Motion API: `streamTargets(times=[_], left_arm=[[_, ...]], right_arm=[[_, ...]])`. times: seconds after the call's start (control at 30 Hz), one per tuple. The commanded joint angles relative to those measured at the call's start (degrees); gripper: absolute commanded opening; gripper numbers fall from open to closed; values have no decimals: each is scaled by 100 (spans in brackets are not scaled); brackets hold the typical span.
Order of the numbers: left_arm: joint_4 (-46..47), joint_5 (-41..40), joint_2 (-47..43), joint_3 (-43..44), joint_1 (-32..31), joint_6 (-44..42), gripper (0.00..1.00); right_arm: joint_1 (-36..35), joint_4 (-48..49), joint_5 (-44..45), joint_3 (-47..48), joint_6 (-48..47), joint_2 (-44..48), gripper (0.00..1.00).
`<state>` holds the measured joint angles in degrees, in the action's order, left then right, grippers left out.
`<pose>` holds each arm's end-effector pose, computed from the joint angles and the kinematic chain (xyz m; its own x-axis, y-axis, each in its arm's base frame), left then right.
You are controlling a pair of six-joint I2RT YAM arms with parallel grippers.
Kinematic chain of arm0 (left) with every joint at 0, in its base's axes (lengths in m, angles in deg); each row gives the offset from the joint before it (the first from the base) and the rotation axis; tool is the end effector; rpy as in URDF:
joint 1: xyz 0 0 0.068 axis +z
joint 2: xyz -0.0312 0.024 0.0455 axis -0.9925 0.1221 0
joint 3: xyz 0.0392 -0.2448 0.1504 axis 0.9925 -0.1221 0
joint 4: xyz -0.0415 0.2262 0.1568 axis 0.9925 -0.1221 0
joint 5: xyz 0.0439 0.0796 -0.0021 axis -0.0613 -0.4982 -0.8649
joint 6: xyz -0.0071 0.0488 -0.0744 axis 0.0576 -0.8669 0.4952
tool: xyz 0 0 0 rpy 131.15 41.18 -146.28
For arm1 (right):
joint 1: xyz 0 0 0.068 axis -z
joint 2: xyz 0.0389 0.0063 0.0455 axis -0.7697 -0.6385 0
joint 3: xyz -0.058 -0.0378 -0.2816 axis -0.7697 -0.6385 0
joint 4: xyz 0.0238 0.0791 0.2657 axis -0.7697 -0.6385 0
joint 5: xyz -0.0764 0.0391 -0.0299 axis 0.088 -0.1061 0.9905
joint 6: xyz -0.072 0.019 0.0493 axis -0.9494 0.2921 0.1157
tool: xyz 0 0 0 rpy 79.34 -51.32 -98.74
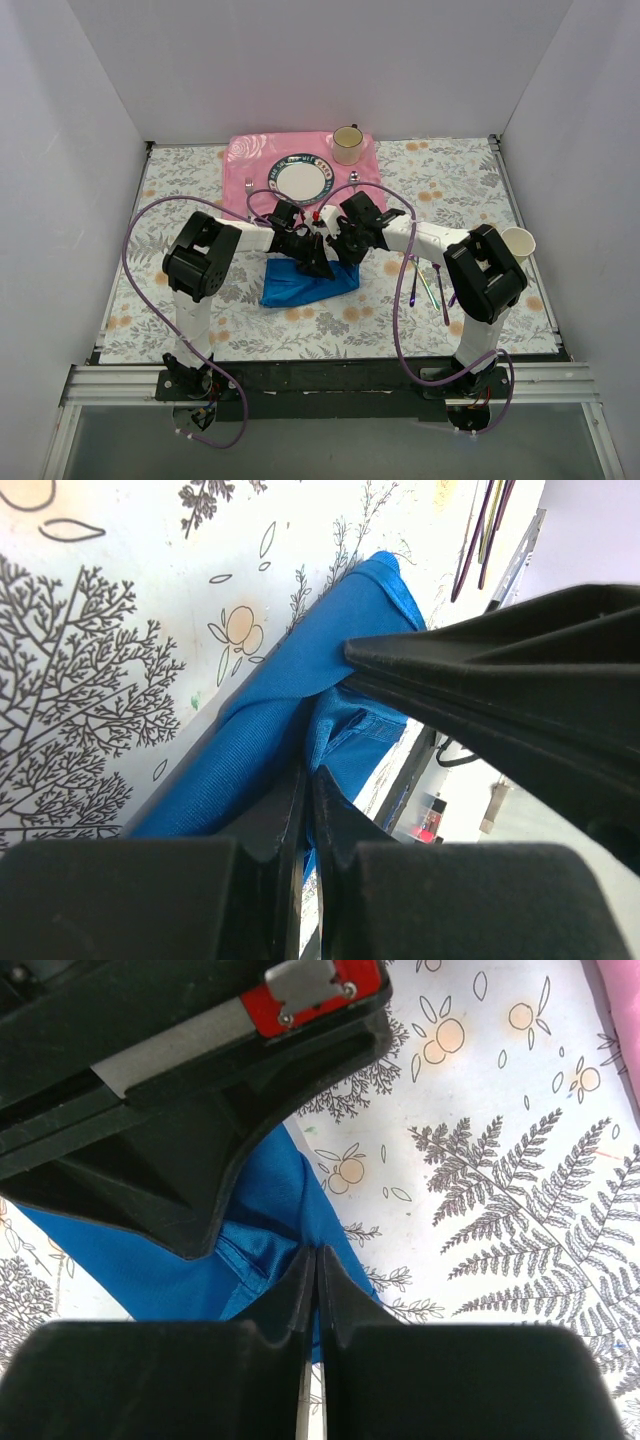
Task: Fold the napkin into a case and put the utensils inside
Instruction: Fold the 2/3-rectangle-folded napkin at the center of the board.
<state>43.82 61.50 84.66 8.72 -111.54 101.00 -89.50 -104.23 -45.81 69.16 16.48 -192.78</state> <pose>0.3304 -0.2512 0.0811 -0.8817 -0.1572 0.4449 -0.4547 0.5352 -0.7120 0.3157 0.2804 0.1520 -0.3987 -0.7007 -0.5917 -0.8717 0.4899 0.0073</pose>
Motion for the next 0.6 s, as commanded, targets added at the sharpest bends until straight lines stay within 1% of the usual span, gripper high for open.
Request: streamTargets(times=[0.0, 0.23, 0.57], left_arm=[[-138, -70, 76, 92, 43, -39, 0], [-304, -149, 138, 241, 43, -65, 0], [-902, -298, 199, 593, 43, 49, 0]], right_arm=[[-29, -55, 98, 122, -10, 174, 1], [-37, -55, -166, 167, 77, 350, 1], [-37, 15, -333, 123, 130, 482, 1]])
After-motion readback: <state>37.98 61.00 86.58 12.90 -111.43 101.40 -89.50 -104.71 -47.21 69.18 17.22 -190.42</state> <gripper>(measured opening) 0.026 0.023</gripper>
